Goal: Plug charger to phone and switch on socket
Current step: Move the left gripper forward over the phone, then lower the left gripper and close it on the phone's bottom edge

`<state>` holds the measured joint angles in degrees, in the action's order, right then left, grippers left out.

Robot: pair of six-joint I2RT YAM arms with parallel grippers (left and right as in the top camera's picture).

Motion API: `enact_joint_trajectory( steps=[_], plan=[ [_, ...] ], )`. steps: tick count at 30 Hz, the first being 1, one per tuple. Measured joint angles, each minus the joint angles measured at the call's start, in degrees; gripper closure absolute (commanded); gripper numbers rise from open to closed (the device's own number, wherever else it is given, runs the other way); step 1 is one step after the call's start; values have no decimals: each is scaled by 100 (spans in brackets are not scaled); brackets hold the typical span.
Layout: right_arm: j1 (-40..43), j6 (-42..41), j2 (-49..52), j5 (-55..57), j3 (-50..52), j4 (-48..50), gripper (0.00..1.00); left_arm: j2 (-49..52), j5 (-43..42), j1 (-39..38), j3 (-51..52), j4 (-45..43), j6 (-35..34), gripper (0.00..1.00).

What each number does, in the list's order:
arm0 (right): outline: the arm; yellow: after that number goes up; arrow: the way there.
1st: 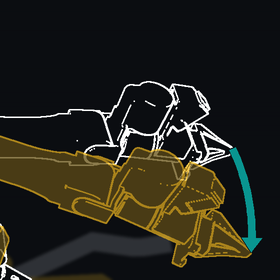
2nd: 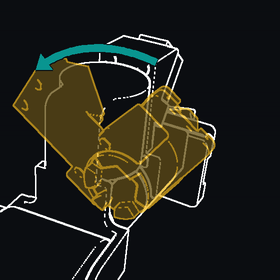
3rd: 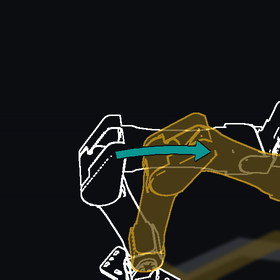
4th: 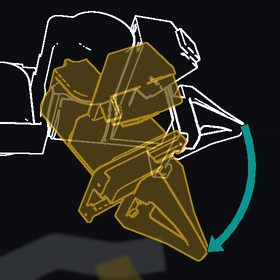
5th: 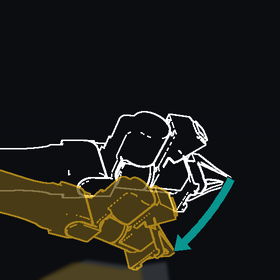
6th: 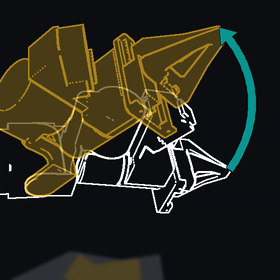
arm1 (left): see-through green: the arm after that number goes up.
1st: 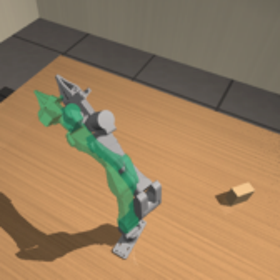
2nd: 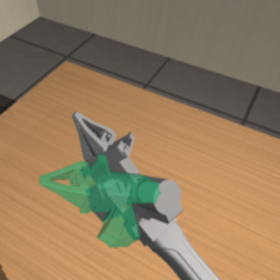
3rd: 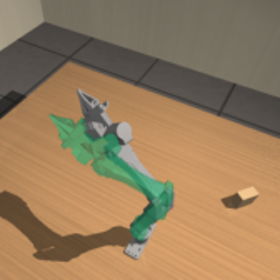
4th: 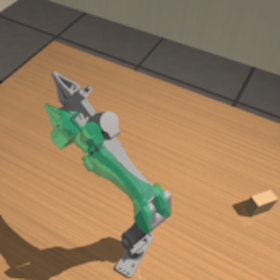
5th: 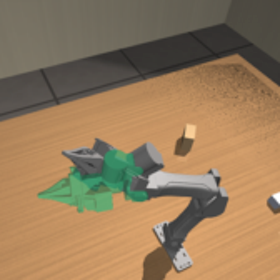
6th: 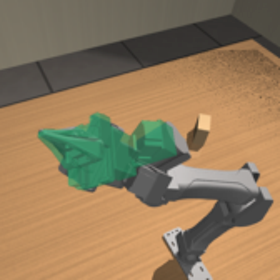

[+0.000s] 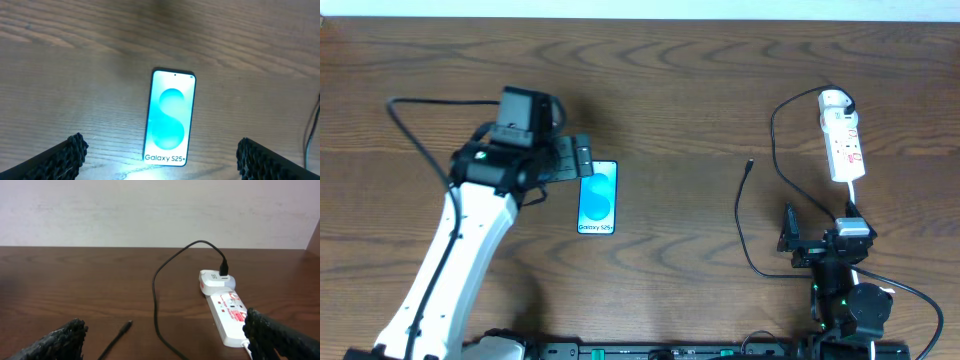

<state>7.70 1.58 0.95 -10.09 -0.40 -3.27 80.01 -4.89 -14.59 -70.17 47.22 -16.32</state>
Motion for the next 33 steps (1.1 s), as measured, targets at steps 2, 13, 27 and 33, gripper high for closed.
enact_joint_trajectory(
  steps=[2, 13, 27, 33],
  plan=[
    [0, 0, 0, 0, 0, 0, 1, 138, 157, -210, -101, -2, -48, 2],
    [0, 0, 0, 0, 0, 0, 1, 894, 1001, -459, -155, 83, -763, 2],
    [0, 0, 0, 0, 0, 0, 1, 1773, 413, -461, -155, -31, -474, 2],
    [0, 0, 0, 0, 0, 0, 1, 2275, 190, -461, -155, -24, -120, 2]
  ],
)
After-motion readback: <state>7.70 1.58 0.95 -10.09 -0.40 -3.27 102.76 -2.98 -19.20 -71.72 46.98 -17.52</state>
